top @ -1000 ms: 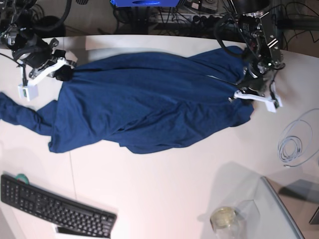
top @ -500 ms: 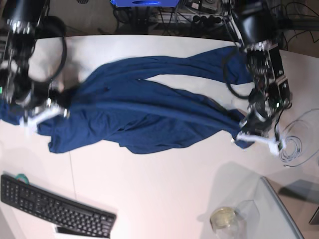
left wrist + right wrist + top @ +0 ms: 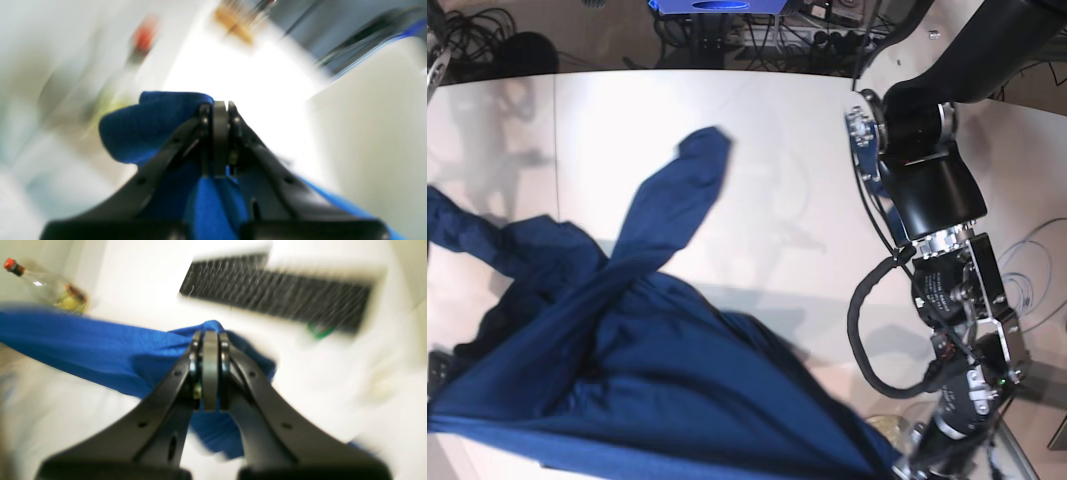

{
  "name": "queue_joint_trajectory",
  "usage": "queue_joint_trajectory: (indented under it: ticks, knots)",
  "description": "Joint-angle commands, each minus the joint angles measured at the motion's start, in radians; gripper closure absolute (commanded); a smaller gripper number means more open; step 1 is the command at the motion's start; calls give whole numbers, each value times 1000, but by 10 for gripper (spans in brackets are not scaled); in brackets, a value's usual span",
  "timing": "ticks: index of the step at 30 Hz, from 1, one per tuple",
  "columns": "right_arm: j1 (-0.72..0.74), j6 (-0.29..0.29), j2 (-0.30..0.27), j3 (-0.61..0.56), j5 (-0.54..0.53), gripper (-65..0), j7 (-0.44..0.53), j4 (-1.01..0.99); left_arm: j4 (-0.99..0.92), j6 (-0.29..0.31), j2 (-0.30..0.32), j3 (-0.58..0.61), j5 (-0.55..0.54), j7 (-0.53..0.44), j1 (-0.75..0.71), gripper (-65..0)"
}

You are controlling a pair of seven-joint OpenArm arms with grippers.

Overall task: Layout the t-shirt on the table in an organized manner, then fold the t-shirt properly
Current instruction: 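Lift the shirt with both grippers and lay it flat across the table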

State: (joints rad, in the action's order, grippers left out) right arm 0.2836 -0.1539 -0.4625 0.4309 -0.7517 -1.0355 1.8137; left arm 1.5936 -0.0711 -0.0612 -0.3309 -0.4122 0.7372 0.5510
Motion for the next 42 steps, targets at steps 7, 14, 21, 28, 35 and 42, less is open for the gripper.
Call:
queue_joint_trajectory:
  ticks: [7,14,21,28,35,42]
  knots:
    - [-119,-224,57,220,11,0,57,62,170,-3,-18,36,12,-29,-116,0]
    - [-430,-227,207,253,19,0,1,27,242,-3,45,-10,19,-31,-438,0]
    - [-516,-233,245,99,21,0,77,-326,-14,-3,114,-7,22,-199,-682,0]
    - [-561,-232,252,46,21,0,159,-454,-135,-5,142,-10,22,-304,-814,0]
    - [-619,-229,255,46,19,0,156,-429,-120,-5,142,-17,17,-307,-894,0]
    - [-631,-227,265,55,19,0,160,-309,27,-5,137,-7,17,-301,-925,0]
